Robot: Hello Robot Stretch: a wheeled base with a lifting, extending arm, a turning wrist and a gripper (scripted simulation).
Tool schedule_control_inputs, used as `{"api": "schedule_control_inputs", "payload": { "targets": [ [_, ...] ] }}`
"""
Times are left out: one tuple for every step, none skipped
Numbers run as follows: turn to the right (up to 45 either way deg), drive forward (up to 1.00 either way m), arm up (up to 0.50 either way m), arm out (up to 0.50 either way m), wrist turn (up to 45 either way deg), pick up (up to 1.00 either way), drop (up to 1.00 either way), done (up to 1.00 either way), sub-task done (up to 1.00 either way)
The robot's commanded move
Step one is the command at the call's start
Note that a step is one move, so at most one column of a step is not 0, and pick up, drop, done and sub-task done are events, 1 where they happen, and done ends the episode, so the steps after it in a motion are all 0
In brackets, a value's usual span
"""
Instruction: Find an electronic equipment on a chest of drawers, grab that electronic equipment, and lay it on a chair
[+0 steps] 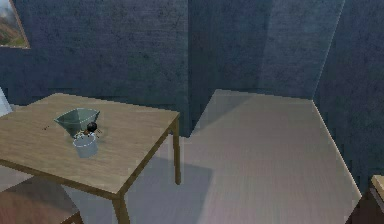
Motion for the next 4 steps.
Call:
{"api": "schedule_control_inputs", "payload": {
  "targets": [
    [0.0, 0.0, 0.0, 0.0, -45.0, 0.0, 0.0, 0.0, 0.0],
    [0.0, 0.0, 0.0, 0.0, -45.0, 0.0, 0.0, 0.0, 0.0],
    [0.0, 0.0, 0.0, 0.0, -30.0, 0.0, 0.0, 0.0, 0.0],
    [0.0, 0.0, 0.0, -0.42, 0.0, 0.0, 0.0, 0.0, 0.0]
  ]
}}
